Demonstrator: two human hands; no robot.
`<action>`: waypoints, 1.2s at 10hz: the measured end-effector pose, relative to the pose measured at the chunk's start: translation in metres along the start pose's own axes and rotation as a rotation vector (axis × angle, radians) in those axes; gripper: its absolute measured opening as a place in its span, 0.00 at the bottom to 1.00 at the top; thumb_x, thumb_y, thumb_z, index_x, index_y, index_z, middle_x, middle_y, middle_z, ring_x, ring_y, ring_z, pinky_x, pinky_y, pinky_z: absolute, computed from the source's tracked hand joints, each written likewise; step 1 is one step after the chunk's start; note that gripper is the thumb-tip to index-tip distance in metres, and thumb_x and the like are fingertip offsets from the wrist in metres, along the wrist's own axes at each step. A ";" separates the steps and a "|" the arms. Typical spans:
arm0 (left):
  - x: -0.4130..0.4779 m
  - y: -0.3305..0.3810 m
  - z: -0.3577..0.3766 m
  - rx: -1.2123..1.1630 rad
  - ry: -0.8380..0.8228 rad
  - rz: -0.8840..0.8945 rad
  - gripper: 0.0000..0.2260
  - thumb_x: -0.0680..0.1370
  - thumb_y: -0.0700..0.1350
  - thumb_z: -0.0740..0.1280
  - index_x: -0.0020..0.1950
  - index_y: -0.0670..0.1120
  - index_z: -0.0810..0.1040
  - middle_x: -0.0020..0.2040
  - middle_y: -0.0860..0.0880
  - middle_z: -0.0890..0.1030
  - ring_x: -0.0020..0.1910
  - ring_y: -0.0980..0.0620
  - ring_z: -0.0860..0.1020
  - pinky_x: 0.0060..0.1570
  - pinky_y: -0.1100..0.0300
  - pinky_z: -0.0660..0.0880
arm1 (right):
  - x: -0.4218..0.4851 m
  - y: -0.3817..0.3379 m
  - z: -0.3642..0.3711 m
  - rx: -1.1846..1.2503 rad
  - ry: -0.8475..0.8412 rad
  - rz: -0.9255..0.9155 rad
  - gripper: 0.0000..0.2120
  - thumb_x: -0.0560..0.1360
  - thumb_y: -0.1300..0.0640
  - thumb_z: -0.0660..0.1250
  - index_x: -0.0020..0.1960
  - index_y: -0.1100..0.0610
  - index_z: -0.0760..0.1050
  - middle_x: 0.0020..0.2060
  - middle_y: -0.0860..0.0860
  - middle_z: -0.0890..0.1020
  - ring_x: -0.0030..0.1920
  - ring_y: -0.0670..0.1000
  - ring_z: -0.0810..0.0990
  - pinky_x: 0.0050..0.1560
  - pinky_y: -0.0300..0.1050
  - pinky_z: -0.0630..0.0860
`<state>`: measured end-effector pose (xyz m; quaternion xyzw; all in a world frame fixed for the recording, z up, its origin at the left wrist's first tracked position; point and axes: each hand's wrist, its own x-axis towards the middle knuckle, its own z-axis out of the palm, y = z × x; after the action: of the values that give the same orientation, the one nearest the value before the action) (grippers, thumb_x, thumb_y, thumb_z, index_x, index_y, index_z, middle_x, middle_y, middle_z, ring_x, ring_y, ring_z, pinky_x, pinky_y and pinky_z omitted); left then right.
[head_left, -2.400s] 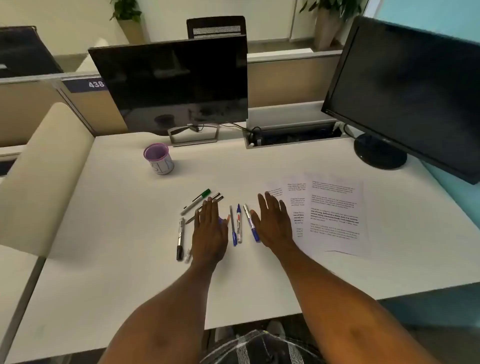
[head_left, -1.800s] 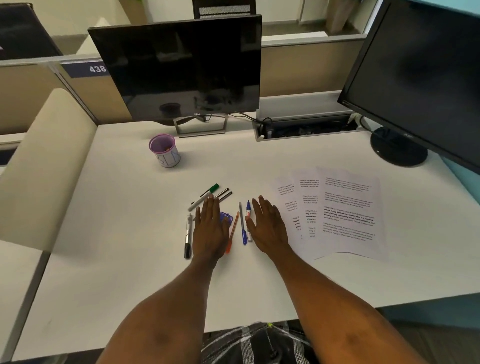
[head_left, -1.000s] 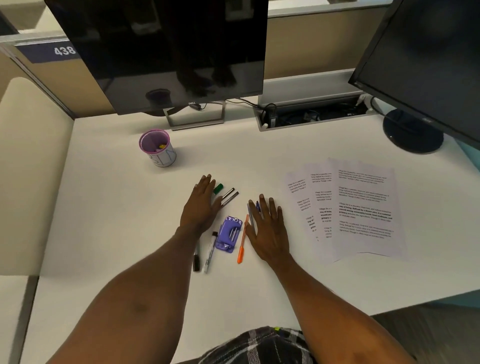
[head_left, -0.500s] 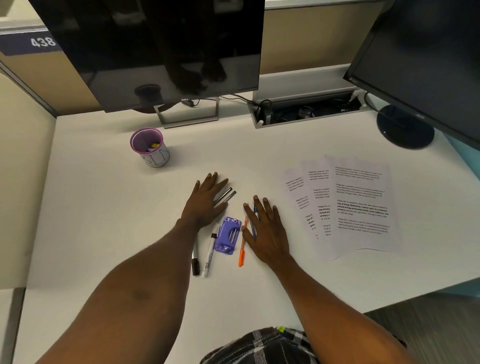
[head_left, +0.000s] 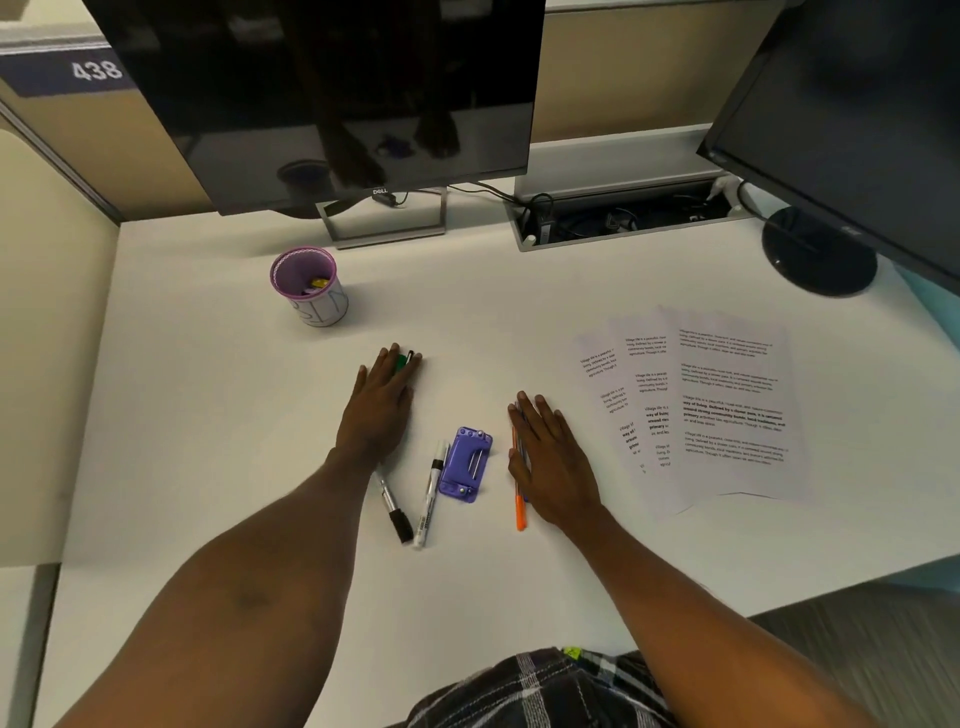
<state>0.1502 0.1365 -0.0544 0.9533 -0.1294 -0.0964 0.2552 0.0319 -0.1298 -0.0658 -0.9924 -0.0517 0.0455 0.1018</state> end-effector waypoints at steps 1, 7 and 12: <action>-0.012 -0.011 -0.001 -0.045 0.031 0.005 0.24 0.87 0.40 0.57 0.84 0.48 0.60 0.86 0.45 0.53 0.86 0.47 0.49 0.84 0.49 0.45 | -0.006 0.003 0.002 0.011 -0.008 -0.018 0.29 0.83 0.50 0.56 0.82 0.55 0.55 0.82 0.51 0.54 0.83 0.52 0.51 0.81 0.52 0.54; -0.025 0.006 0.009 -0.299 0.342 -0.347 0.23 0.83 0.31 0.56 0.79 0.36 0.68 0.85 0.41 0.57 0.85 0.45 0.53 0.84 0.50 0.47 | -0.028 0.002 0.002 0.024 -0.017 0.009 0.30 0.83 0.51 0.56 0.82 0.55 0.54 0.83 0.50 0.53 0.83 0.51 0.50 0.82 0.51 0.52; -0.052 -0.022 0.001 -0.159 0.132 -0.095 0.24 0.85 0.37 0.60 0.82 0.41 0.63 0.86 0.43 0.53 0.86 0.47 0.51 0.84 0.50 0.46 | -0.029 0.002 0.004 0.030 -0.010 0.010 0.29 0.83 0.51 0.57 0.82 0.55 0.54 0.83 0.51 0.53 0.83 0.52 0.50 0.82 0.52 0.53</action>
<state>0.1047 0.1696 -0.0603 0.9394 -0.0588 -0.0552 0.3333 0.0025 -0.1340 -0.0674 -0.9908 -0.0466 0.0518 0.1160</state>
